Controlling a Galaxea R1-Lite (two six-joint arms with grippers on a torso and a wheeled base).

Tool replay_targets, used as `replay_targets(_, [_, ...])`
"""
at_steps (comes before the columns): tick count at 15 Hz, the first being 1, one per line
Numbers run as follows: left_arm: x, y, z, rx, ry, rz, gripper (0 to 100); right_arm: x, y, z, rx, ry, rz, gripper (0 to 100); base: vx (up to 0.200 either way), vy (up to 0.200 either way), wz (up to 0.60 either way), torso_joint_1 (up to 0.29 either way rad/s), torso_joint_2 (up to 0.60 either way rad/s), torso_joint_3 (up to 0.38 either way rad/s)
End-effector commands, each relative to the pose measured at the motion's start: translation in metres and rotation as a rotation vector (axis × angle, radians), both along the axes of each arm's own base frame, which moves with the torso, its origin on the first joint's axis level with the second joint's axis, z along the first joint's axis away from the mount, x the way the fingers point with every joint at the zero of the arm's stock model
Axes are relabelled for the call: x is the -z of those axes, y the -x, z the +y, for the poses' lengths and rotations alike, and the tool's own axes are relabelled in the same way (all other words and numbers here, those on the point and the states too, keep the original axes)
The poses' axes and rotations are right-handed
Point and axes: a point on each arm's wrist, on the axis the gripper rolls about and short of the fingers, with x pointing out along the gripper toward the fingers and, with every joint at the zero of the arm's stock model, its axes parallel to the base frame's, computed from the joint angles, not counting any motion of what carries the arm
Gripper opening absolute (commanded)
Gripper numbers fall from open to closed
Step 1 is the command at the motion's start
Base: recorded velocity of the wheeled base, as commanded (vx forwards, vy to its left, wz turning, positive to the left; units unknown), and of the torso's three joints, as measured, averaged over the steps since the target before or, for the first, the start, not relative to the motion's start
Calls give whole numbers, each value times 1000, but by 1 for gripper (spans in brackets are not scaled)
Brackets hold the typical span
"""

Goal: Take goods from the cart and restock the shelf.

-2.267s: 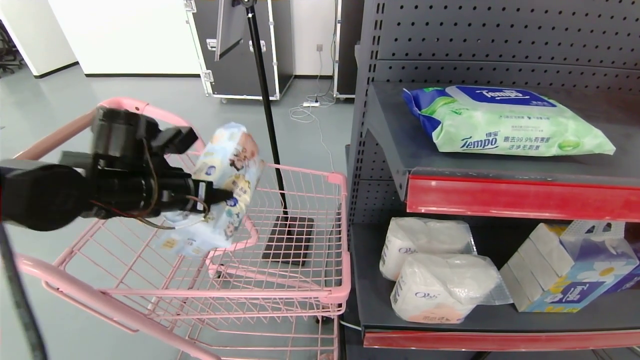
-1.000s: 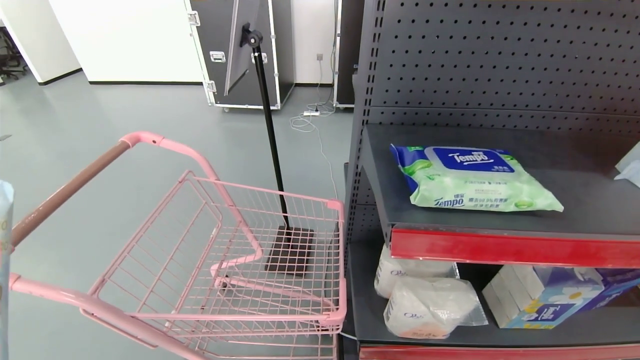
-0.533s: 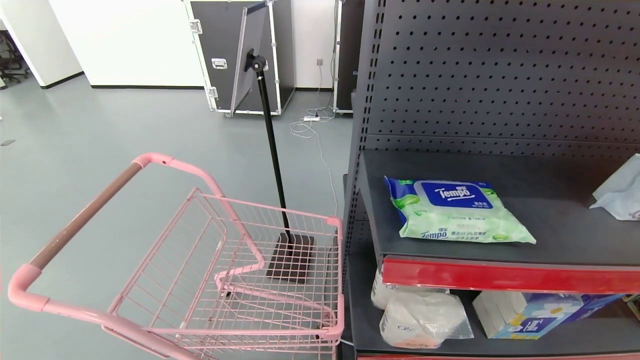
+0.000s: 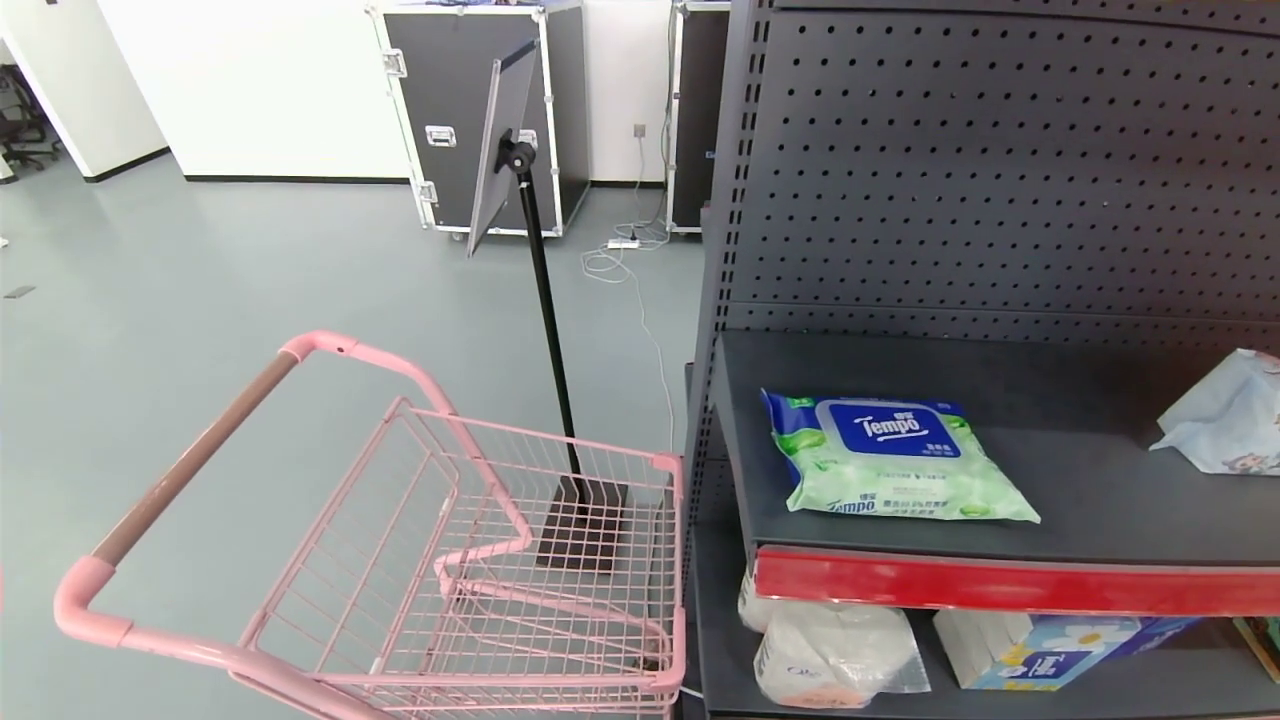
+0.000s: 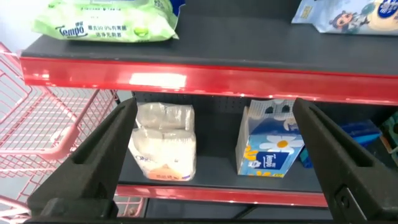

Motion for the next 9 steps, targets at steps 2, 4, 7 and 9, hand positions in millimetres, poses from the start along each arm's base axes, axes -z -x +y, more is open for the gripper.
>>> replay_targets(2, [-1,-4,0,-2,-1,7,0,0,0,0,-1,0,3,100,0,0,0,41,-110,-59])
replay_targets(4, [-2,-6,0,0,-2,10,0,0,0,0,-1,0,3,100,0,-200,0,14,-22,-12])
replay_targets(7, [-1,-9,-1,18,-65,7,0,0,0,0,-2,0,2,100,0,-200,0,7,-4,2])
replay_targets(9, [-2,-13,-1,49,-86,20,0,0,0,0,-2,0,2,100,0,-200,0,10,2,0])
